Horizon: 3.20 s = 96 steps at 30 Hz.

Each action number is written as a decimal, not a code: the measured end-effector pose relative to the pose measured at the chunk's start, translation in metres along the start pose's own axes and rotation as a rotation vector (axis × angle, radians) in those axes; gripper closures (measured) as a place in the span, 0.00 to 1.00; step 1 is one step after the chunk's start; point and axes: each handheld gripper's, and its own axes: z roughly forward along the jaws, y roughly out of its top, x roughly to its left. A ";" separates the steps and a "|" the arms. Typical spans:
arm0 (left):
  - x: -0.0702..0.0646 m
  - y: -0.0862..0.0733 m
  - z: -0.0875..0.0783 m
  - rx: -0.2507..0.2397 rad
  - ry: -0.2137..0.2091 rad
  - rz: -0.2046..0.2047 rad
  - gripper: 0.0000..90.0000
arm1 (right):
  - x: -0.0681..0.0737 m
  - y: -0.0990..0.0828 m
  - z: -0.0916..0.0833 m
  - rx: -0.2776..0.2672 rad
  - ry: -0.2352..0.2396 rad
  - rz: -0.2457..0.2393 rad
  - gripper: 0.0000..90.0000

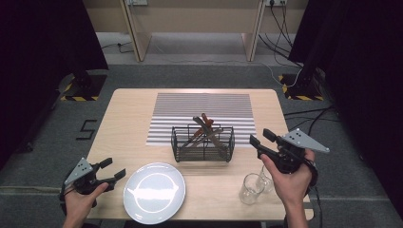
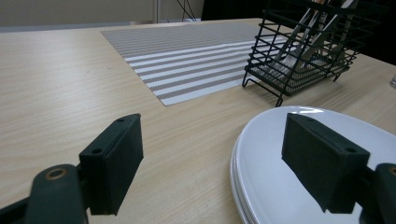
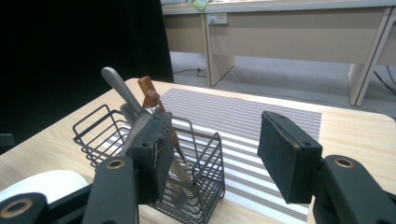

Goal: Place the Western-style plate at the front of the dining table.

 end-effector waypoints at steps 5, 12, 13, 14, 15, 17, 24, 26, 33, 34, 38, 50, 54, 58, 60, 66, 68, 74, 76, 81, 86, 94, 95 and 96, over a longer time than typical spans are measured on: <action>-0.001 0.001 0.000 0.001 -0.001 0.010 0.24 | 0.002 -0.001 0.002 0.002 0.009 -0.002 0.50; -0.006 0.000 -0.004 0.014 -0.006 0.029 0.24 | 0.013 -0.003 0.010 0.022 0.047 -0.014 0.49; -0.007 -0.001 -0.005 0.016 -0.008 0.029 0.24 | 0.016 -0.004 0.014 0.029 0.059 -0.015 0.49; -0.008 -0.002 -0.005 0.016 -0.009 0.027 0.24 | 0.018 -0.004 0.015 0.032 0.065 -0.015 0.49; -0.008 -0.002 -0.005 0.016 -0.009 0.027 0.24 | 0.018 -0.004 0.015 0.032 0.065 -0.015 0.49; -0.008 -0.003 -0.006 0.018 -0.012 0.025 0.24 | 0.022 -0.005 0.019 0.043 0.079 -0.018 0.49; -0.010 -0.003 -0.006 0.027 -0.023 0.029 0.24 | 0.032 -0.007 0.028 0.057 0.113 -0.029 0.49; -0.011 -0.003 -0.006 0.029 -0.027 0.029 0.25 | 0.036 -0.008 0.031 0.066 0.126 -0.034 0.49; -0.012 -0.005 -0.008 0.031 -0.032 0.024 0.25 | 0.045 -0.009 0.040 0.081 0.155 -0.048 0.49; -0.012 -0.005 -0.008 0.032 -0.033 0.025 0.25 | 0.046 -0.009 0.041 0.080 0.157 -0.048 0.49; -0.013 -0.006 -0.009 0.035 -0.037 0.024 0.25 | 0.049 -0.010 0.043 0.086 0.168 -0.050 0.49; -0.015 -0.006 -0.008 0.052 -0.045 0.023 0.25 | 0.060 -0.016 0.055 0.116 0.203 -0.063 0.49; -0.016 -0.006 -0.008 0.054 -0.044 0.021 0.24 | 0.064 -0.018 0.058 0.126 0.212 -0.067 0.49; -0.016 -0.006 -0.008 0.059 -0.043 0.022 0.24 | 0.067 -0.019 0.061 0.133 0.223 -0.072 0.49; -0.016 -0.006 -0.008 0.061 -0.044 0.022 0.24 | 0.068 -0.020 0.062 0.134 0.225 -0.072 0.49; -0.016 -0.007 -0.007 0.066 -0.041 0.025 0.24 | 0.072 -0.022 0.066 0.145 0.236 -0.077 0.49; -0.016 -0.007 -0.008 0.069 -0.036 0.025 0.23 | 0.074 -0.024 0.067 0.151 0.238 -0.077 0.49; -0.017 -0.009 -0.009 0.072 -0.037 0.021 0.23 | 0.076 -0.025 0.069 0.156 0.248 -0.080 0.49; -0.017 -0.009 -0.009 0.071 -0.036 0.019 0.23 | 0.077 -0.026 0.070 0.161 0.251 -0.079 0.49; -0.016 -0.010 -0.009 0.072 -0.039 0.019 0.23 | 0.079 -0.028 0.072 0.169 0.257 -0.083 0.49; -0.017 -0.010 -0.009 0.072 -0.039 0.018 0.23 | 0.082 -0.030 0.075 0.179 0.265 -0.085 0.49; -0.017 -0.010 -0.009 0.073 -0.040 0.020 0.23 | 0.086 -0.033 0.078 0.190 0.275 -0.087 0.49; -0.017 -0.010 -0.009 0.074 -0.040 0.021 0.23 | 0.087 -0.034 0.078 0.194 0.276 -0.086 0.49; -0.018 -0.010 -0.009 0.075 -0.037 0.024 0.23 | 0.087 -0.034 0.079 0.195 0.279 -0.086 0.49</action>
